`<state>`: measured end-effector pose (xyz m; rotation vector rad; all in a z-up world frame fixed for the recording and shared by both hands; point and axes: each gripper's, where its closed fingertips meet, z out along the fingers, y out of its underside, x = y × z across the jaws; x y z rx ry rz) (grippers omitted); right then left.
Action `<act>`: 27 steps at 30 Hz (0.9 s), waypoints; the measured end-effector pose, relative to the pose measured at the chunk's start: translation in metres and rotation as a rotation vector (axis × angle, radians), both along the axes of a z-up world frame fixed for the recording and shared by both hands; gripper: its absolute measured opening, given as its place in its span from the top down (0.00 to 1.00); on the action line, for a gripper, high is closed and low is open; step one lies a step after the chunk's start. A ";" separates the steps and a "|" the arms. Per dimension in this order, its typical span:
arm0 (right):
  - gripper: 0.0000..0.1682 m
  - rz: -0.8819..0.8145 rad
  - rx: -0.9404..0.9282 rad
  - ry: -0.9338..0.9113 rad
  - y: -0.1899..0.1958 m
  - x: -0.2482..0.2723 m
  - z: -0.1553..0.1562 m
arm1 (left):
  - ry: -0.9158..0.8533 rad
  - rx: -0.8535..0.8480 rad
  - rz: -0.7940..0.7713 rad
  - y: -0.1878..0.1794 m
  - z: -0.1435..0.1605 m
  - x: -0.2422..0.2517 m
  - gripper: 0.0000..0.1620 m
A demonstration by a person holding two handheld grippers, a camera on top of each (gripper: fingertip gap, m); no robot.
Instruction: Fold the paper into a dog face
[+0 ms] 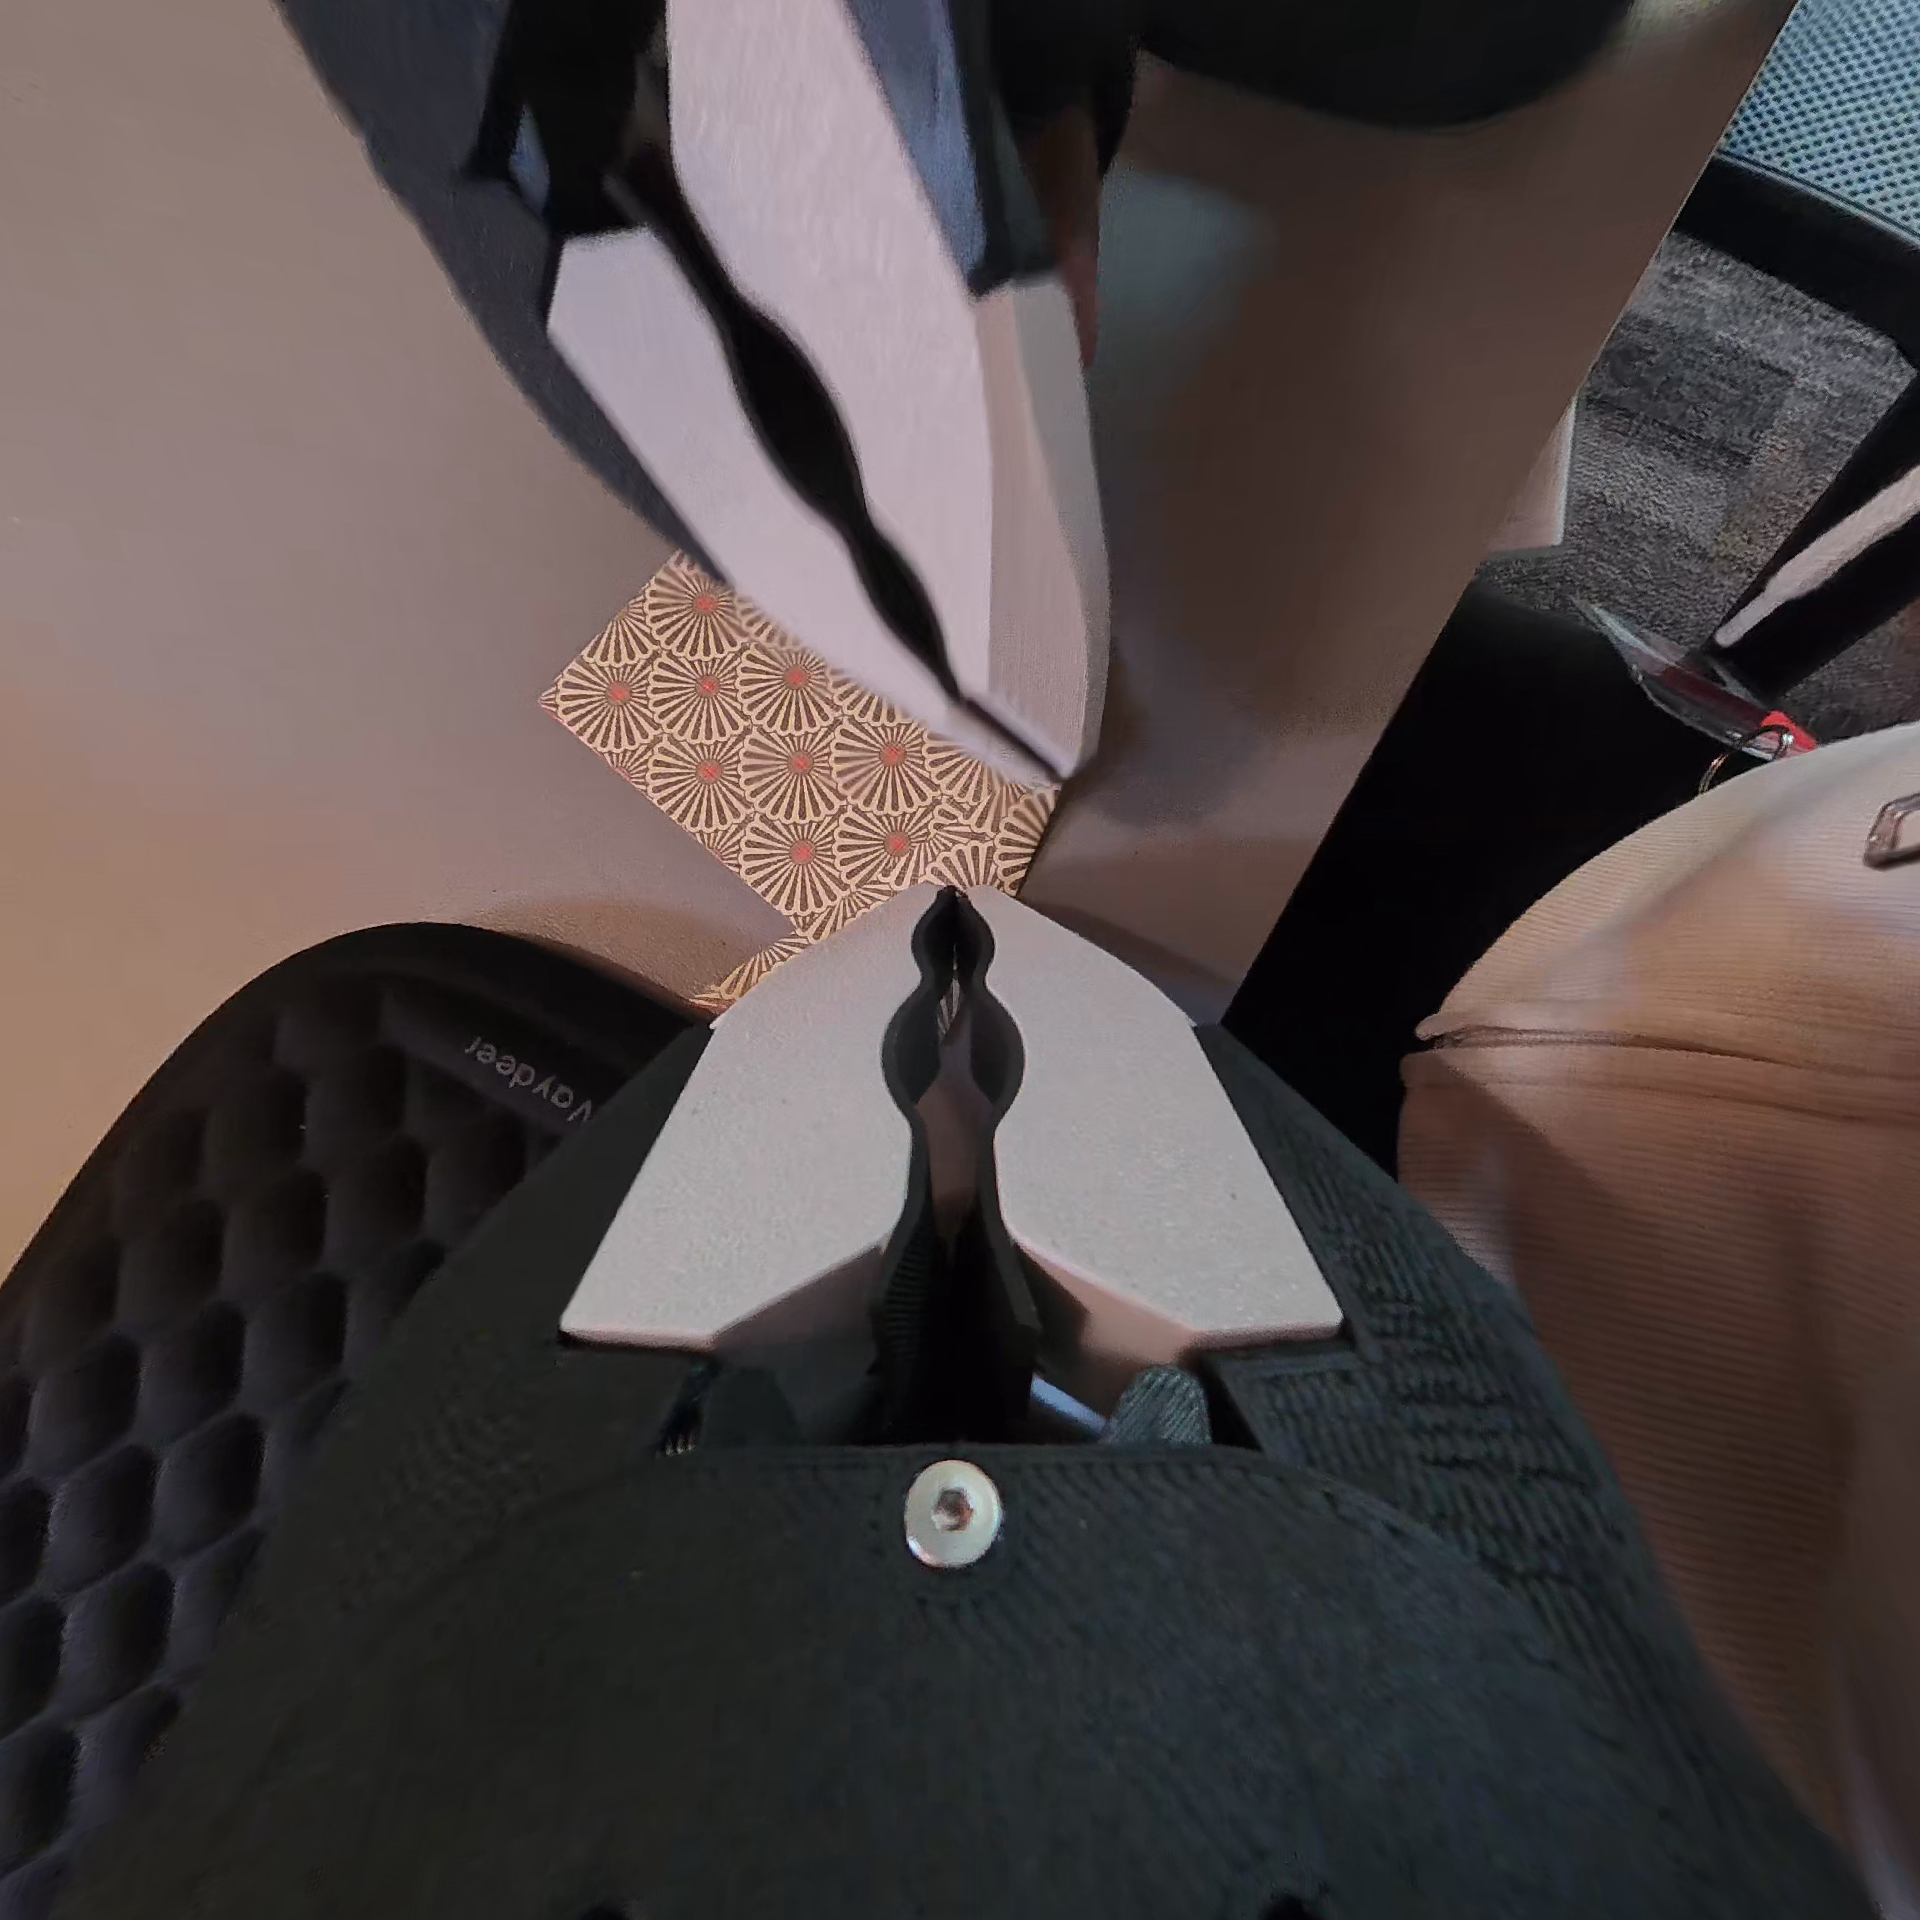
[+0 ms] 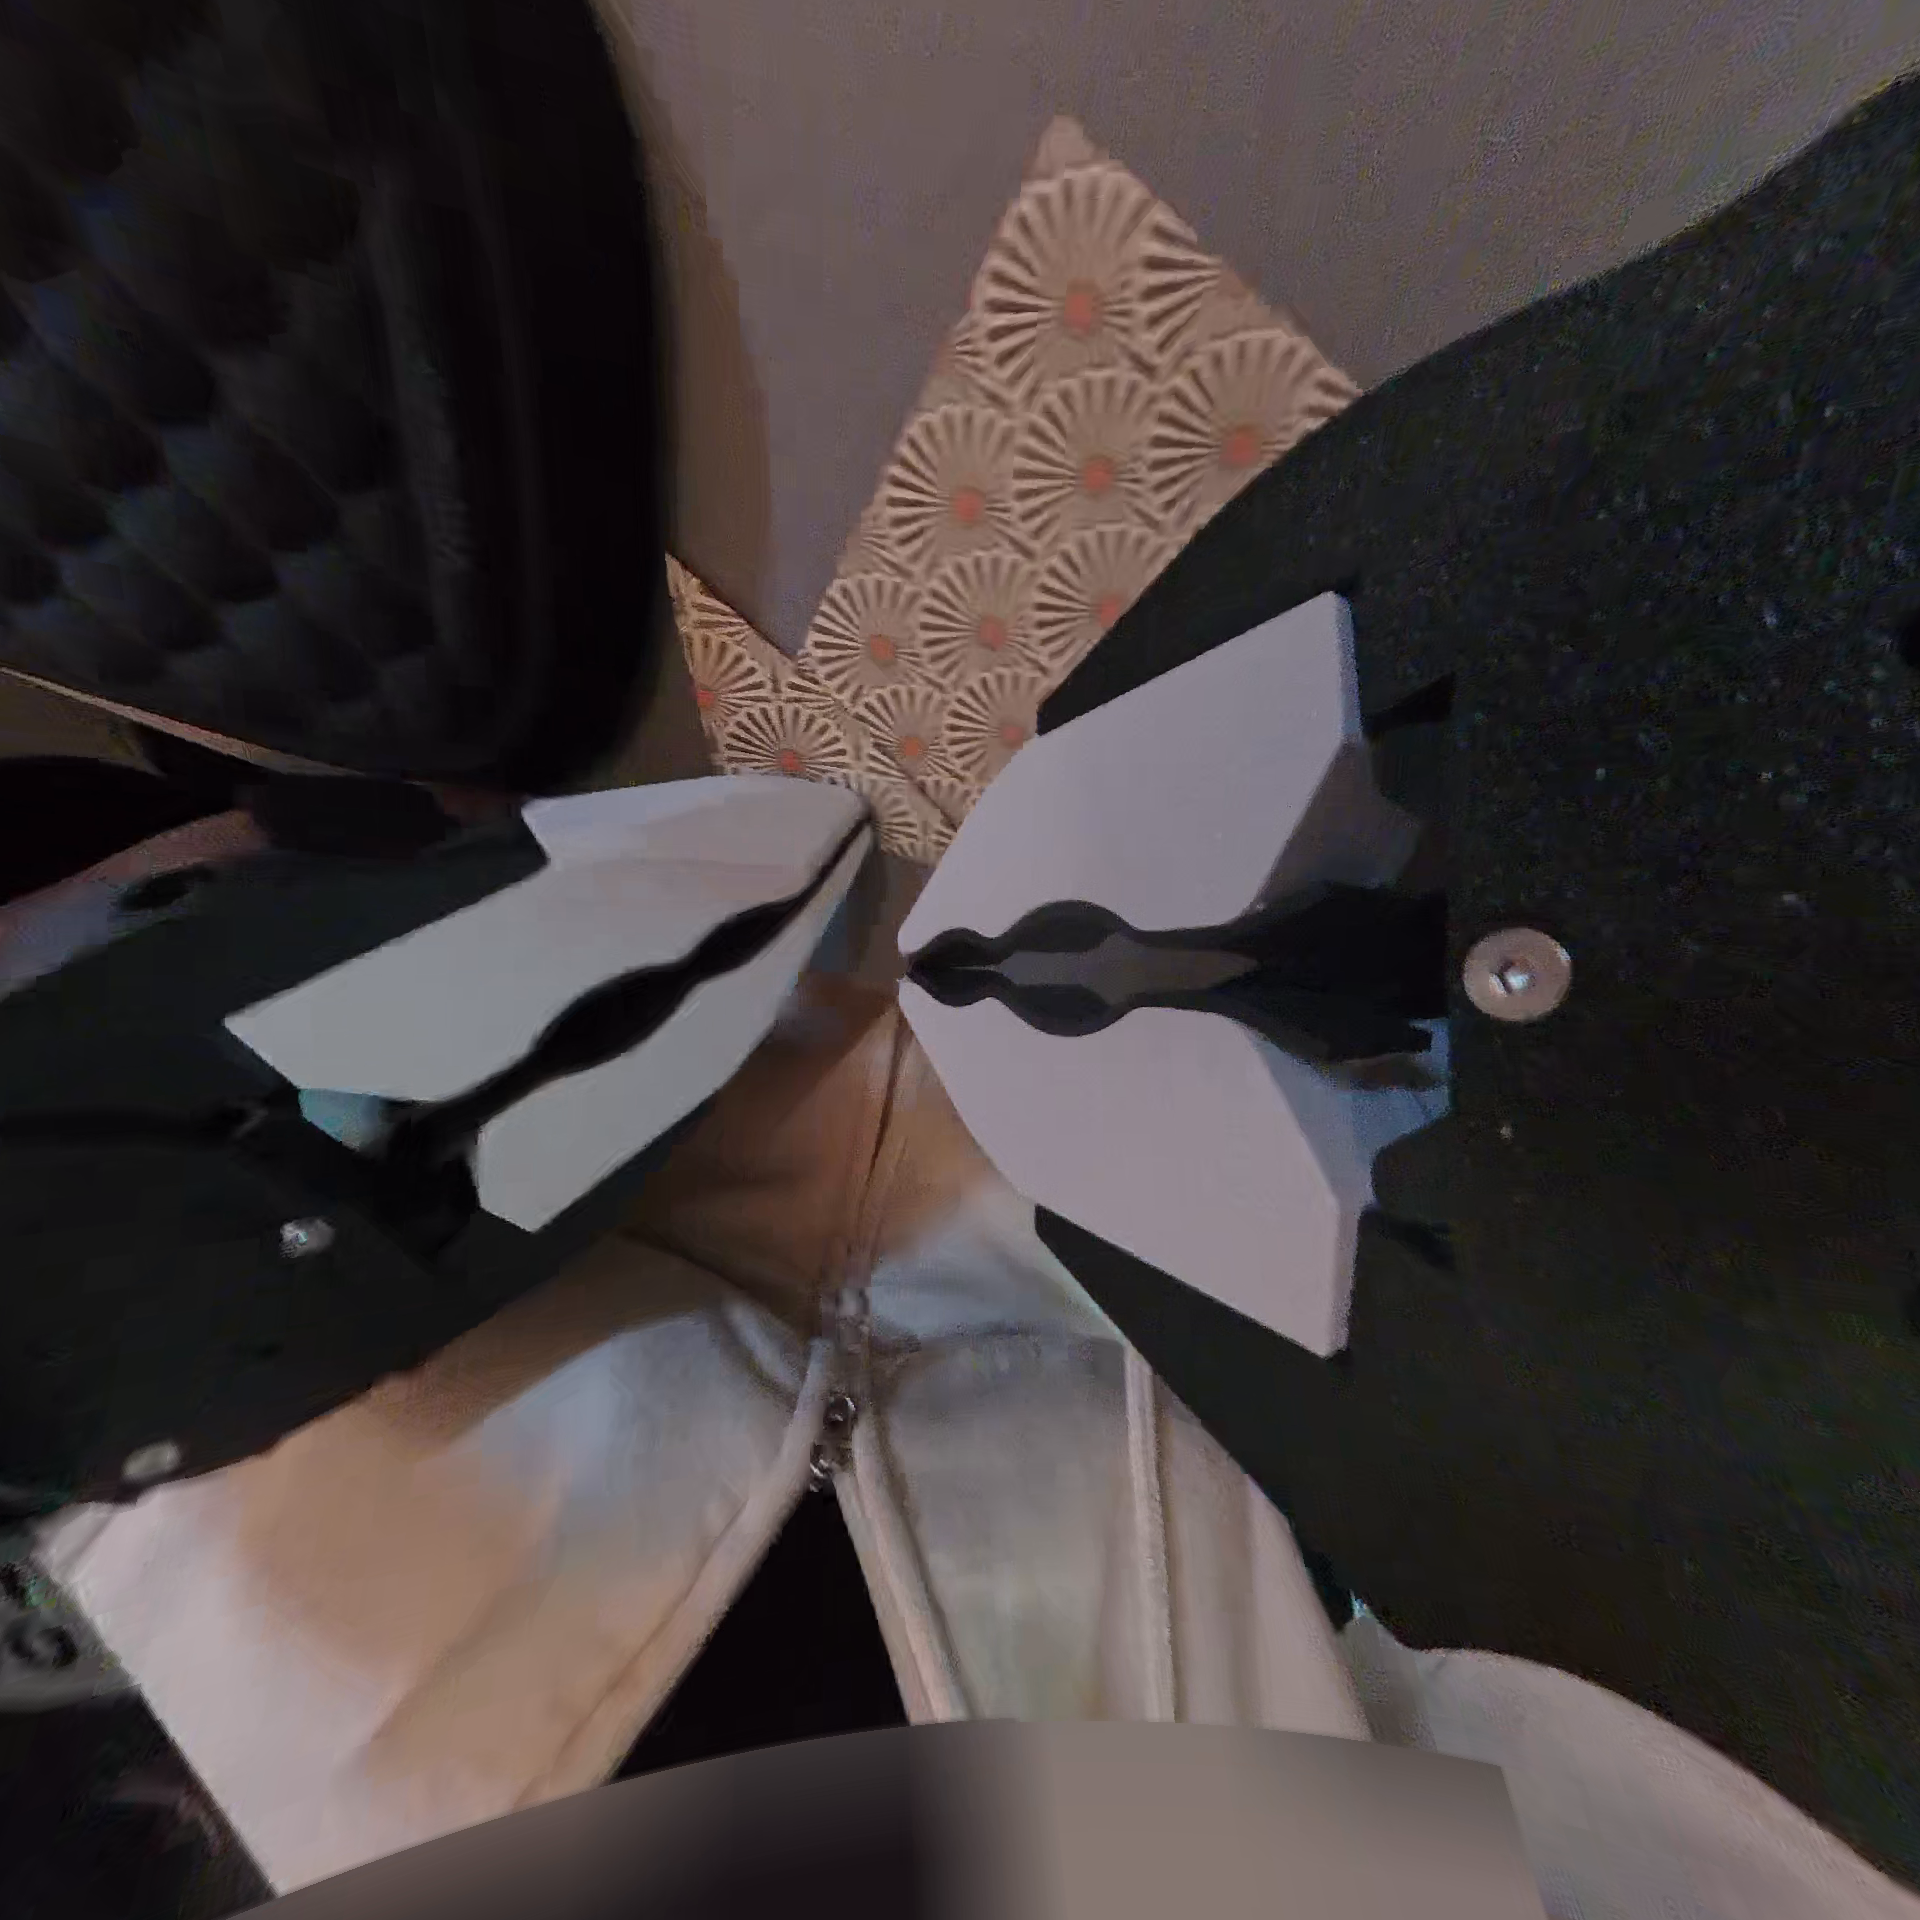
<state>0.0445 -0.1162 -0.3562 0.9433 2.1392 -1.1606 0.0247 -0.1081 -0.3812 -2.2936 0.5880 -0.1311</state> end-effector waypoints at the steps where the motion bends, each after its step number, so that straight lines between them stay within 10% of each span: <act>1: 1.00 0.008 0.027 -0.017 -0.005 -0.002 -0.005 | 0.009 0.001 -0.004 0.000 0.000 0.000 1.00; 10: 1.00 -0.053 0.079 -0.308 0.017 0.022 -0.020 | 0.039 0.033 -0.042 0.000 0.000 0.000 1.00; 27: 1.00 -0.053 0.178 -0.283 0.019 0.029 -0.023 | 0.045 0.033 -0.079 0.000 0.000 0.000 1.00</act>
